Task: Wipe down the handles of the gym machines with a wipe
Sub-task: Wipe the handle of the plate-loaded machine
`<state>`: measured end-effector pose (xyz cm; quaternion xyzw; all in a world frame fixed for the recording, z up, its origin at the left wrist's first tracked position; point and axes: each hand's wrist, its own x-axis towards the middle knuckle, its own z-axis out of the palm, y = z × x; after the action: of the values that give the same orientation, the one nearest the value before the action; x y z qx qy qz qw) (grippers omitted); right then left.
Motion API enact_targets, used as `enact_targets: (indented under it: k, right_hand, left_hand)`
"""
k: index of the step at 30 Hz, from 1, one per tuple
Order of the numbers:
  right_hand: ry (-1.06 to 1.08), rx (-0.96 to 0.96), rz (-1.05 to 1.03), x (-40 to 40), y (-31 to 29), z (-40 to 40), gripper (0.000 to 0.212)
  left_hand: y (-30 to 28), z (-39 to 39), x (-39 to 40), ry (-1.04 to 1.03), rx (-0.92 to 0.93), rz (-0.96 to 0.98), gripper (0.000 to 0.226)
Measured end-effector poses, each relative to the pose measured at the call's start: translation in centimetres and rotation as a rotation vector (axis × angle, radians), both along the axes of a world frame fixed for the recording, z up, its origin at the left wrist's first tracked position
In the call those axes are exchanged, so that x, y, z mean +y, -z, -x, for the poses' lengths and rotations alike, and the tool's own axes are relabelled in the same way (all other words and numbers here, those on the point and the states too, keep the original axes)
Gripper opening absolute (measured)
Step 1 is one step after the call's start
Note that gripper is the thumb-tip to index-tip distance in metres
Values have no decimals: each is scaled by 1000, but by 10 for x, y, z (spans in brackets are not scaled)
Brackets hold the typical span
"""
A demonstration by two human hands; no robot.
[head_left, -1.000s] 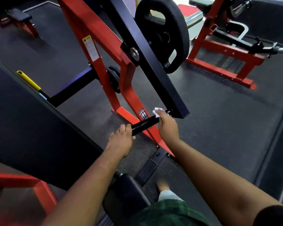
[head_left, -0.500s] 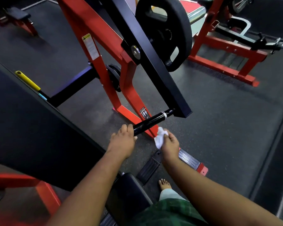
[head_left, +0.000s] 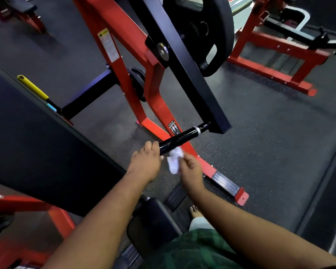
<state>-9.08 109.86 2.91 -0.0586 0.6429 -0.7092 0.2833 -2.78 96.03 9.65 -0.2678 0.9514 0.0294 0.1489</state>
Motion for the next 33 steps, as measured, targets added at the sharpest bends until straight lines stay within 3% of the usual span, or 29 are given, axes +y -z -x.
enact_targets:
  k: [2, 5, 12, 16, 20, 23, 25, 29, 33]
  right_hand:
    - [173, 162, -164, 12, 10, 39, 32]
    - [196, 386, -305, 11, 21, 82, 43]
    - [-134, 734, -382, 1, 29, 26, 58]
    - [-335, 985, -257, 16, 9, 5, 49]
    - [-47, 872, -354, 15, -11, 75, 42]
    - [-303, 980, -730, -5, -17, 121, 43]
    - [-486, 1023, -854, -22, -29, 121, 31]
    - [-815, 1021, -798, -53, -59, 76, 35]
    - [-770, 1021, -484, -33, -72, 59, 41]
  left_hand:
    - [-1, 0, 1, -9, 15, -8, 48]
    - [0, 0, 0, -14, 20, -15, 47]
    - [0, 1, 2, -31, 9, -18, 46]
    - [3, -1, 1, -23, -11, 12, 55]
    - [-1, 0, 3, -49, 45, -35, 42]
    - [-3, -1, 4, -49, 49, -31, 44]
    - [-3, -2, 3, -34, 51, -17, 47]
    - [0, -10, 1, -24, 123, -10, 67]
    - [0, -27, 1, -28, 174, 2, 69]
